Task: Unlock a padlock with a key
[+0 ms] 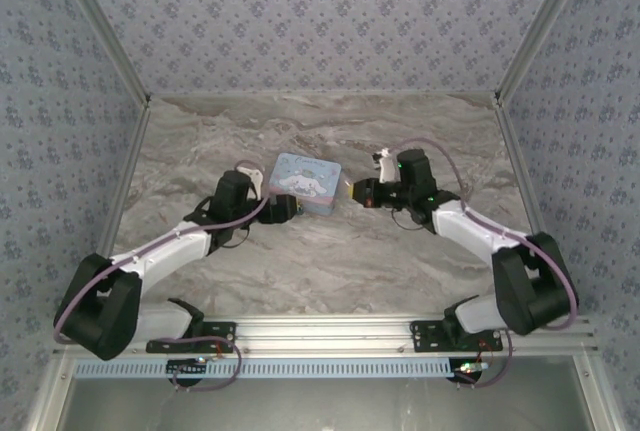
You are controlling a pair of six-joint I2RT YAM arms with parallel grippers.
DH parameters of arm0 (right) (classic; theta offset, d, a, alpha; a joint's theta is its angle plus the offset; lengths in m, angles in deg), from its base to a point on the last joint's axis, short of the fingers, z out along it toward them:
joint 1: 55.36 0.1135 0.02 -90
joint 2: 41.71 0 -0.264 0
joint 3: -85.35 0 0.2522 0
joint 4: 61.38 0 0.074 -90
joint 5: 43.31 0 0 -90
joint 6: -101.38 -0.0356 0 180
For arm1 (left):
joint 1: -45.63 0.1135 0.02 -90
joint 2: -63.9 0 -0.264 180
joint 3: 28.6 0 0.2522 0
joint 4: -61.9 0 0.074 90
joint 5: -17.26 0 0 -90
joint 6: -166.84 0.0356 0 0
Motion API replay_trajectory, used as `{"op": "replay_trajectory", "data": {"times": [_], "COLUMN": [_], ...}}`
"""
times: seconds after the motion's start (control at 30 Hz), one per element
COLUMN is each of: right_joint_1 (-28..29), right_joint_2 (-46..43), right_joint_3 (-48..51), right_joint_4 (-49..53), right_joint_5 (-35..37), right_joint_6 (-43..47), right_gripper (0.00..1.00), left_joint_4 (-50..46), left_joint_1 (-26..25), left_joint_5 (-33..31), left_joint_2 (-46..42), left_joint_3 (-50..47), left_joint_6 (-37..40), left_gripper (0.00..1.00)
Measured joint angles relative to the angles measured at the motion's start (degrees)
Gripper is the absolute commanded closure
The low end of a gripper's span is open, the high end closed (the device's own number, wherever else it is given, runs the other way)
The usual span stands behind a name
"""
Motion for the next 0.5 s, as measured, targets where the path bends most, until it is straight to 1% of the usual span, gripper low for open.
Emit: {"op": "replay_trajectory", "data": {"times": [0.17, 0.33, 0.5], "right_joint_1": [2.5, 3.4, 3.5], "right_joint_2": [8.2, 15.5, 18.9], "right_joint_3": [-6.2, -9.8, -10.4], "right_joint_4": [-2.7, -3.9, -4.1], "right_joint_5": [-0.5, -0.9, -1.5], "right_joint_6": [-1.2, -2.4, -3.0], "right_gripper": [1.0, 1.0, 1.0], "left_joint_4": [7.1, 15.3, 19.0], "left_joint_1": [1.0, 1.8, 2.1], "left_joint_5": [4.1, 7.7, 9.0], "left_joint_2": [1.6, 7.6, 12.1], "left_joint_3": [-1.6, -2.7, -3.6], "left_joint_6": [0.8, 0.6, 0.3], "left_gripper": [0.04, 0.05, 0.06]}}
